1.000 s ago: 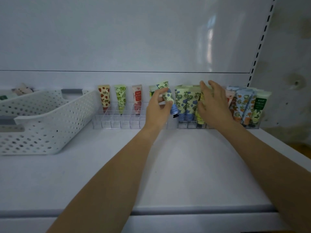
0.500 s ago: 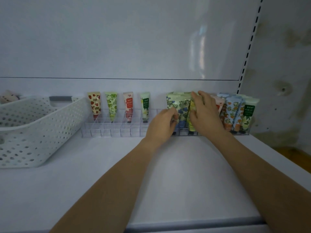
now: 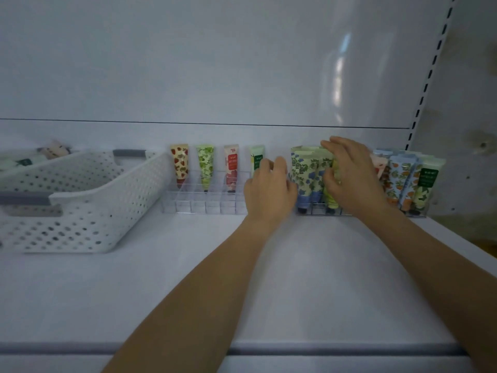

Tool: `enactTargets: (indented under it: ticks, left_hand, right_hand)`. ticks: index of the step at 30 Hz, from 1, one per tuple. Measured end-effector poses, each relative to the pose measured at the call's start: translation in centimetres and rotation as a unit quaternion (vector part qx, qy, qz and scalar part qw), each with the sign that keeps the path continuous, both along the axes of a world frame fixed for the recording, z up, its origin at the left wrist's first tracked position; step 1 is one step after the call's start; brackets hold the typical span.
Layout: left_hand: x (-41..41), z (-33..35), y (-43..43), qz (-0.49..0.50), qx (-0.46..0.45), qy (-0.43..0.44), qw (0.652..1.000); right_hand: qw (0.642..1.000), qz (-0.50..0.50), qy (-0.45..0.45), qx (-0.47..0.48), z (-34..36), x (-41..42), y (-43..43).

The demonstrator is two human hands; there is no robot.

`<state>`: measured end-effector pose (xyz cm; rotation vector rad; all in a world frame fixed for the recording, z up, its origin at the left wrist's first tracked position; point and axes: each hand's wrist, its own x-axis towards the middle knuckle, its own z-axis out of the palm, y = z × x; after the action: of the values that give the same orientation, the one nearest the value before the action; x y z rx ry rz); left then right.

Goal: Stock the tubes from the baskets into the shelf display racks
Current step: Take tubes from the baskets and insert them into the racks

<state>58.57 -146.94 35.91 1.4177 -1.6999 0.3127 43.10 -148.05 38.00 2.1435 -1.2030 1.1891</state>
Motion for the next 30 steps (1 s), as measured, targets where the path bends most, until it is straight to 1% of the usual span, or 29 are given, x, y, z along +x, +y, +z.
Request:
enactTargets:
  ticks: [2,3,6,7,9,12,15,18,21,26,30]
  left_hand:
    - [1.6,1.3,0.6,0.009,0.016,0.011,1.000]
    - [2.6,2.1,0.9,0.011,0.030,0.000,1.000]
    - [7.0,4.7,1.5,0.037,0.068,-0.106,0.991]
    - [8.8,5.6,1.7,0.045,0.089,-0.120,0.988]
    - [12.8,7.4,2.0,0.067,0.119,-0.113,0.984]
    - [19.2,9.3,2.8,0.111,0.126,-0.106,0.980]
    - [24.6,10.0,3.3,0.150,0.168,-0.105,0.969]
    - [28.3,9.9,3.4,0.160,0.216,-0.105,0.958]
    - [31.0,9.4,3.5,0.154,0.246,-0.122,0.949]
    - [33.6,8.6,3.6,0.103,0.320,-0.164,0.928]
    - [34.6,8.2,3.4,0.056,0.350,-0.184,0.917]
  right_hand:
    - [0.999,0.019,0.019,-0.018,0.2,0.6,0.6]
    - [0.999,0.028,0.034,-0.027,0.3,1.0,0.9]
    - [0.993,0.059,0.098,-0.041,0.2,3.2,1.5]
    - [0.990,0.070,0.119,-0.040,0.1,4.3,1.6]
    - [0.982,0.100,0.155,-0.035,0.5,6.8,1.8]
    - [0.968,0.150,0.196,-0.041,2.2,11.6,1.7]
    - [0.959,0.204,0.194,-0.039,4.0,16.9,1.3]
    - [0.951,0.250,0.182,-0.005,4.9,21.7,0.5]
    - [0.941,0.283,0.178,0.050,5.6,25.8,-0.6]
    - [0.922,0.295,0.205,0.144,5.8,30.8,-2.3]
    - [0.902,0.309,0.214,0.210,5.5,32.9,-2.9]
